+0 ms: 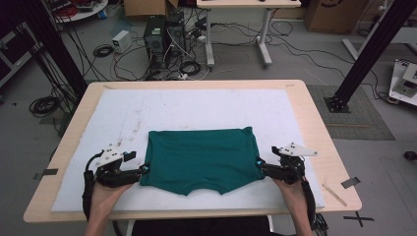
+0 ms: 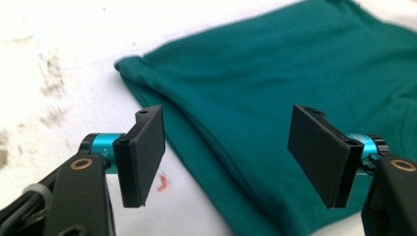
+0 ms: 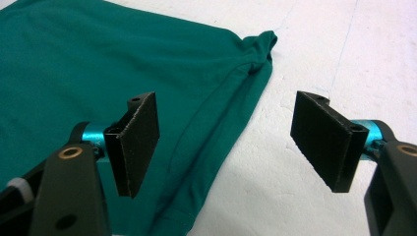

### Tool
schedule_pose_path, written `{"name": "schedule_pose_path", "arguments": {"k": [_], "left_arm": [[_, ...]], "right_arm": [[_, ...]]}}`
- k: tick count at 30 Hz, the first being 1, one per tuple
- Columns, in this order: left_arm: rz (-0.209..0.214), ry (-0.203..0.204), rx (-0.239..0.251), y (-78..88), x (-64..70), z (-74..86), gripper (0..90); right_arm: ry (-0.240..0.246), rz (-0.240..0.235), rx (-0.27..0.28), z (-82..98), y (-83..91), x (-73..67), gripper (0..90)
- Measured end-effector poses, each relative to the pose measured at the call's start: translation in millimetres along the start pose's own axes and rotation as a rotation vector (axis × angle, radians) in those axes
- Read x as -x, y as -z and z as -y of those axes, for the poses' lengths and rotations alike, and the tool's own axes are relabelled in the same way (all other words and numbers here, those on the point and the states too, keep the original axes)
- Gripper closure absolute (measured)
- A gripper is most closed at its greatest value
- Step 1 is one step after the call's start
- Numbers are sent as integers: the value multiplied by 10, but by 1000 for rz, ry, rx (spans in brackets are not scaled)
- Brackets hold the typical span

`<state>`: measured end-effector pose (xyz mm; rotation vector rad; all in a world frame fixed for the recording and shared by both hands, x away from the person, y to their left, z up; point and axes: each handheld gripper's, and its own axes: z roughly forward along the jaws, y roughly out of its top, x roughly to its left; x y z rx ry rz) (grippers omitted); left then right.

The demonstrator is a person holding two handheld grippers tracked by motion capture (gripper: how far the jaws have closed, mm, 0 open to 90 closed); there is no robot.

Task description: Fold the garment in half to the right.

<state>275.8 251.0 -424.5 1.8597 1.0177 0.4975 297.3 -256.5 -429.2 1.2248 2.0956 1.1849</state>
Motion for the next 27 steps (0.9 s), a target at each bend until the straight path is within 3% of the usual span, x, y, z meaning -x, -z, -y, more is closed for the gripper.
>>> {"name": "schedule_pose_path", "arguments": {"k": [5, 9, 17, 22, 27], "left_arm": [[-20, -9, -19, -24, 63, 61, 303], [-40, 7, -15, -15, 81, 87, 303], [-66, 12, -76, -103, 178, 159, 304], [-87, 19, -133, -154, 266, 243, 307], [-83, 55, -136, -120, 277, 304, 313]], "right_arm": [[15, -1, -3, -16, -3, -28, 272], [27, 0, -8, -13, -11, -49, 273], [40, 1, -12, -37, -41, -92, 273], [68, -6, -13, -108, -76, -163, 272], [99, -33, -17, -261, -167, -298, 272]]}}
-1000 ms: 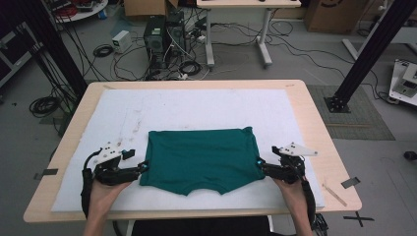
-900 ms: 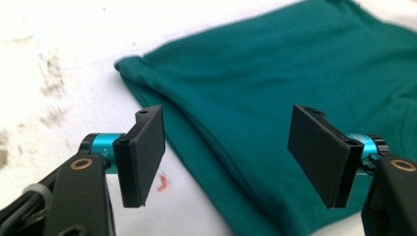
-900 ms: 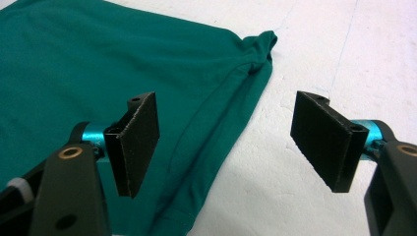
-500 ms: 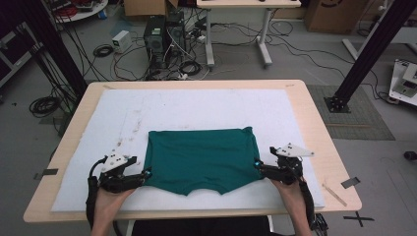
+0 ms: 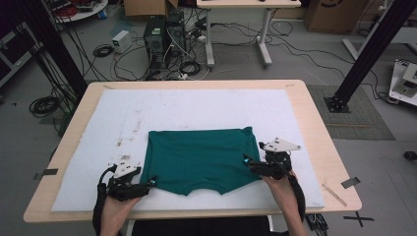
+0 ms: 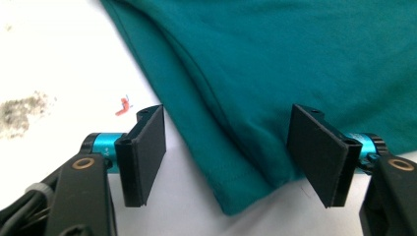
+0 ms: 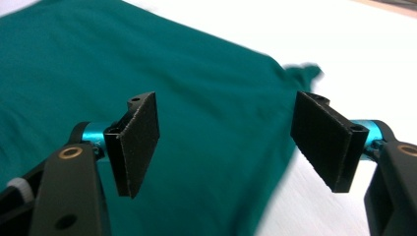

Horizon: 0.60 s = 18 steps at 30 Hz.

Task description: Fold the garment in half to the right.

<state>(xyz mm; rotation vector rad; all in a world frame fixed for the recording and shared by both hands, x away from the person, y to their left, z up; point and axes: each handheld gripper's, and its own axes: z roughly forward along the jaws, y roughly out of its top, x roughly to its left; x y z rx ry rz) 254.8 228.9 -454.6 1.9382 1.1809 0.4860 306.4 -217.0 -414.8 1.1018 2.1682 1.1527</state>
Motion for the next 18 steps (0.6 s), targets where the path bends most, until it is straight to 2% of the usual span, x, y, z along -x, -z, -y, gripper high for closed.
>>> {"name": "schedule_pose_path", "arguments": {"k": [4, 7, 10, 14, 18], "left_arm": [[13, -18, 14, 13, 26, 38, 360], [16, -27, 17, 18, 33, 48, 380], [22, -33, 23, 27, 26, 63, 406], [45, -42, 47, 36, 32, 94, 489], [74, -46, 54, 48, 20, 112, 588]], "right_arm": [[35, -36, 2, -180, -137, -145, 272], [59, -80, -1, -360, -320, -311, 272], [97, -100, -25, -517, -497, -471, 270], [147, -131, -48, -754, -754, -704, 270], [162, -158, -79, -933, -996, -862, 273]]}}
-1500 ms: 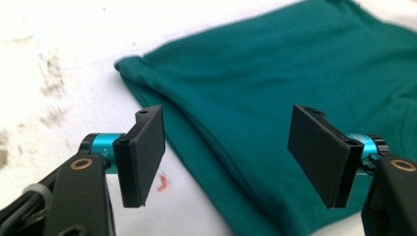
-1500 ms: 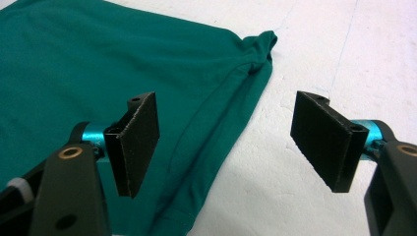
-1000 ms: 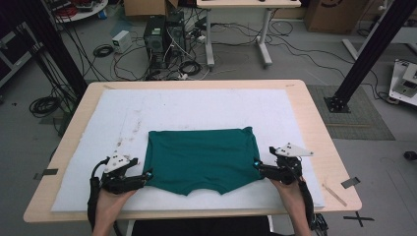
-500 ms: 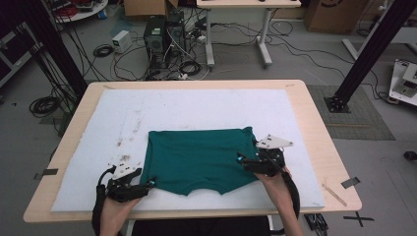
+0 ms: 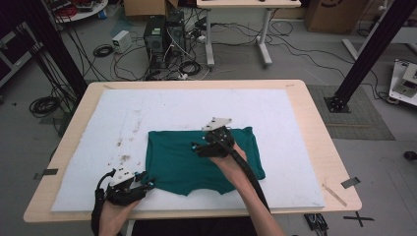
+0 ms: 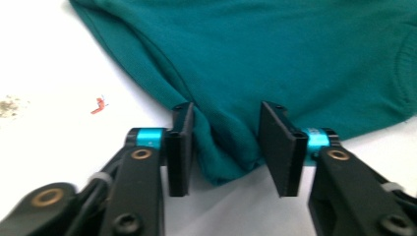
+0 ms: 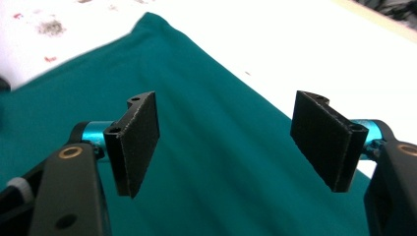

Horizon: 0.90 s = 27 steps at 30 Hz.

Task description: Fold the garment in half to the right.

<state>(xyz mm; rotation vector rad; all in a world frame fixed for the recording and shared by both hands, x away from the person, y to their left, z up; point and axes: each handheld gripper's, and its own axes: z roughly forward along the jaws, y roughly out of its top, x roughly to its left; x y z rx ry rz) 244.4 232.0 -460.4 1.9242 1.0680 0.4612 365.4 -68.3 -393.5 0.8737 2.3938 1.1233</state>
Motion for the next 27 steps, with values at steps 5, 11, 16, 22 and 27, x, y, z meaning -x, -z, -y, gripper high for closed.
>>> {"name": "schedule_pose_path", "arguments": {"k": [5, 11, 16, 22, 27], "left_arm": [[41, 20, 8, 6, -37, 9, 727], [53, 25, 6, 5, -43, 8, 803], [40, 12, 11, 6, -27, 13, 804], [39, 4, 12, 5, -15, 14, 812], [41, 3, 11, 5, -19, 14, 812]], "right_arm": [[11, -54, -32, -195, -327, -74, 280], [20, -124, -57, -355, -662, -175, 291], [52, -183, -85, -511, -963, -258, 297], [74, -218, -116, -677, -1311, -370, 317], [100, -215, -116, -784, -1484, -431, 402]]}}
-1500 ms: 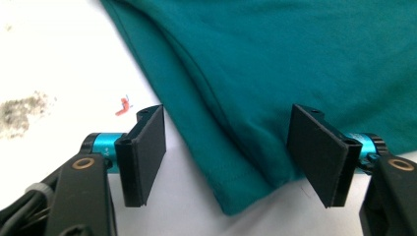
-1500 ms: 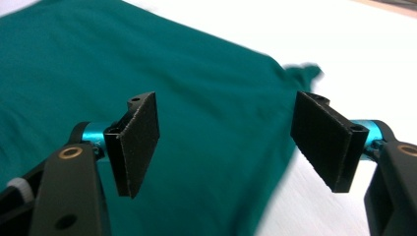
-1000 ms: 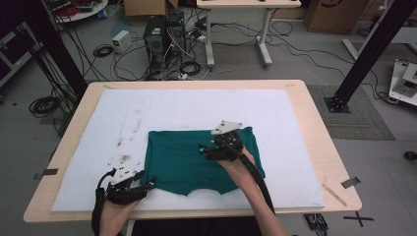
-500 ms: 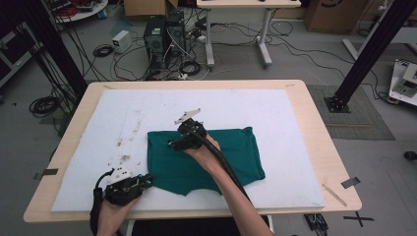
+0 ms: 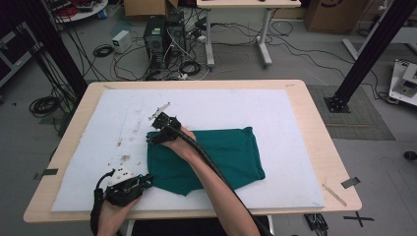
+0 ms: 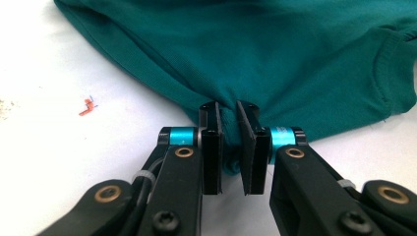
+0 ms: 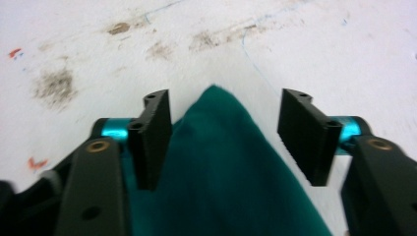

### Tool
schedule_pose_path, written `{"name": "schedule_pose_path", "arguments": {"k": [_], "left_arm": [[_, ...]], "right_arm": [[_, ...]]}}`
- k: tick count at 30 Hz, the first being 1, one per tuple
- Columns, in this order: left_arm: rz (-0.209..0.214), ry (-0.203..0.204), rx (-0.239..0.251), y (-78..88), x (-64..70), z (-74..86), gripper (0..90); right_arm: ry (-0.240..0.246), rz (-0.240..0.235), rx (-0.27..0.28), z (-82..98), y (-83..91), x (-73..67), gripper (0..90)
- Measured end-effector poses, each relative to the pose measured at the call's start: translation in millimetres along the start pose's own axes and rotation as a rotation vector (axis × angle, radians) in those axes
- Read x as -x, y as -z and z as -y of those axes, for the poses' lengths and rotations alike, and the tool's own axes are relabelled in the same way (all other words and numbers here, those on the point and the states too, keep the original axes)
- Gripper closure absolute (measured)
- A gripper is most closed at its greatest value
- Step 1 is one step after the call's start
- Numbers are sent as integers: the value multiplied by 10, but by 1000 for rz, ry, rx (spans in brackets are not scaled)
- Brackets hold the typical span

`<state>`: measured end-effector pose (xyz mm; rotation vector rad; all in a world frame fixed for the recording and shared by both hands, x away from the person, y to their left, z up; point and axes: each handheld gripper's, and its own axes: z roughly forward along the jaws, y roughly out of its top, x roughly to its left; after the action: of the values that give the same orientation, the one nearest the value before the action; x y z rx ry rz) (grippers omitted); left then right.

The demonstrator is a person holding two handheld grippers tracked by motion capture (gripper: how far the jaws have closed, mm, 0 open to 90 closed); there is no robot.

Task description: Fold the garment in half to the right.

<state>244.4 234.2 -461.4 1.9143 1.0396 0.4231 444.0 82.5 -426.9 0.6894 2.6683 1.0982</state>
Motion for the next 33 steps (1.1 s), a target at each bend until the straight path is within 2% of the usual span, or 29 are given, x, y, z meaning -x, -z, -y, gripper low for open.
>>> {"name": "schedule_pose_path", "arguments": {"k": [2, 6, 11, 14, 17, 22, 27, 33], "left_arm": [[1, 1, 1, -1, -1, 0, 812], [5, 1, -2, 2, -5, 0, 812], [4, 2, -2, 2, -5, 1, 812], [5, 7, 1, 0, -4, 2, 812], [6, 10, -1, 1, -7, 0, 812], [-3, -6, 2, 7, 9, 0, 817], [-7, -7, 17, 42, 21, -9, 826], [-6, -14, 43, 148, 3, -50, 826]], "right_arm": [[10, -4, -6, -35, -61, 15, 420], [-12, -20, -21, -46, -170, 41, 459], [13, -19, -48, -21, -251, 29, 516], [24, -16, -42, -26, -267, 2, 579], [37, -22, -44, -32, -267, -28, 678], [59, -26, -44, -41, -264, -53, 817], [51, -18, -38, -51, -241, -55, 842], [33, -15, -11, -122, -125, -84, 842]]}}
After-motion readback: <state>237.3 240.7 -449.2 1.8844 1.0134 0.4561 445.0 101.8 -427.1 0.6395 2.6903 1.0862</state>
